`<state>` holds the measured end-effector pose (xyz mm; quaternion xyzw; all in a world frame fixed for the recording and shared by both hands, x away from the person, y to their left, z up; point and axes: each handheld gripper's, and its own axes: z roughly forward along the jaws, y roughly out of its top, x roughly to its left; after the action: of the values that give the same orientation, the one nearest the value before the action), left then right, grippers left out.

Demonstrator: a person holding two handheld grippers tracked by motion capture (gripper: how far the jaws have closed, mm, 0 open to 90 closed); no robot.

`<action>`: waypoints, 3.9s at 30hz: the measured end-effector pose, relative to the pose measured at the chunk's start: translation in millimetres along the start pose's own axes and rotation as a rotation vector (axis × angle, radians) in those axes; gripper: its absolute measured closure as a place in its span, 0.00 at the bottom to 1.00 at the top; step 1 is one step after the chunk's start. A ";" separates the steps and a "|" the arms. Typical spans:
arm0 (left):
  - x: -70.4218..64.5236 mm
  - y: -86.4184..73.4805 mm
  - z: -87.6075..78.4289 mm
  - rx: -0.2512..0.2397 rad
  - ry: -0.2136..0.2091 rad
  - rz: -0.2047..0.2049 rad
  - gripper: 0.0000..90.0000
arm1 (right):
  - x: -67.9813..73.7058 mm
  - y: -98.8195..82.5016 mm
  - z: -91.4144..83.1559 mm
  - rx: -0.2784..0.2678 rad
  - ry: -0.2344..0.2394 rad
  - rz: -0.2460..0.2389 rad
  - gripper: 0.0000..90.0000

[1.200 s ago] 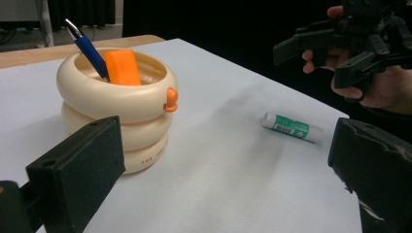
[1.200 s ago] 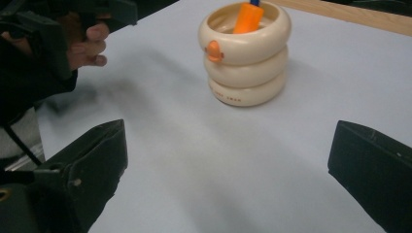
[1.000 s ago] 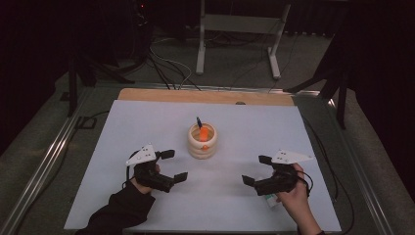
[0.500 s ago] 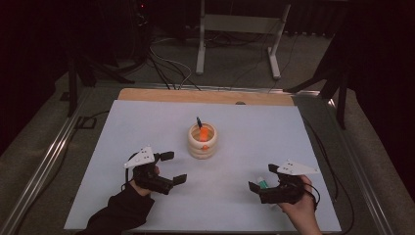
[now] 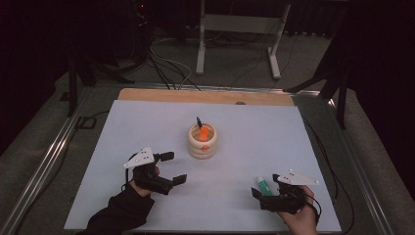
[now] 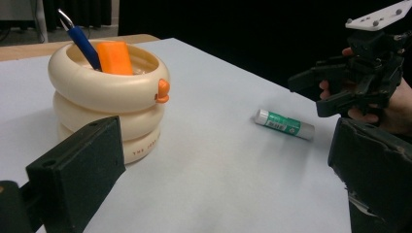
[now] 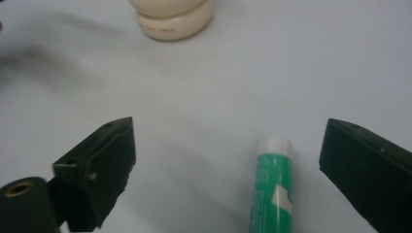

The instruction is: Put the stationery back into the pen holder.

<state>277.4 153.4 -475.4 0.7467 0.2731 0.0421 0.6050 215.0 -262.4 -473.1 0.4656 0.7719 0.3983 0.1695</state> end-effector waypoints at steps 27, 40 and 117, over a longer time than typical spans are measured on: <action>0.6 0.9 0.9 -0.011 -0.004 0.000 0.00 | -3.1 -32.4 0.4 0.191 -0.167 0.061 0.49; 1.2 0.3 1.0 -0.012 -0.005 -0.004 0.00 | -1.6 -35.9 10.3 0.268 -0.172 0.033 0.64; -22.0 10.8 18.0 0.168 -0.052 0.312 0.00 | 51.6 73.3 77.6 0.295 0.251 -0.243 0.72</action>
<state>269.6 126.2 -464.2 0.8287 0.1408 0.0933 0.5336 280.5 -164.6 -459.4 0.3356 0.8874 0.3123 0.0489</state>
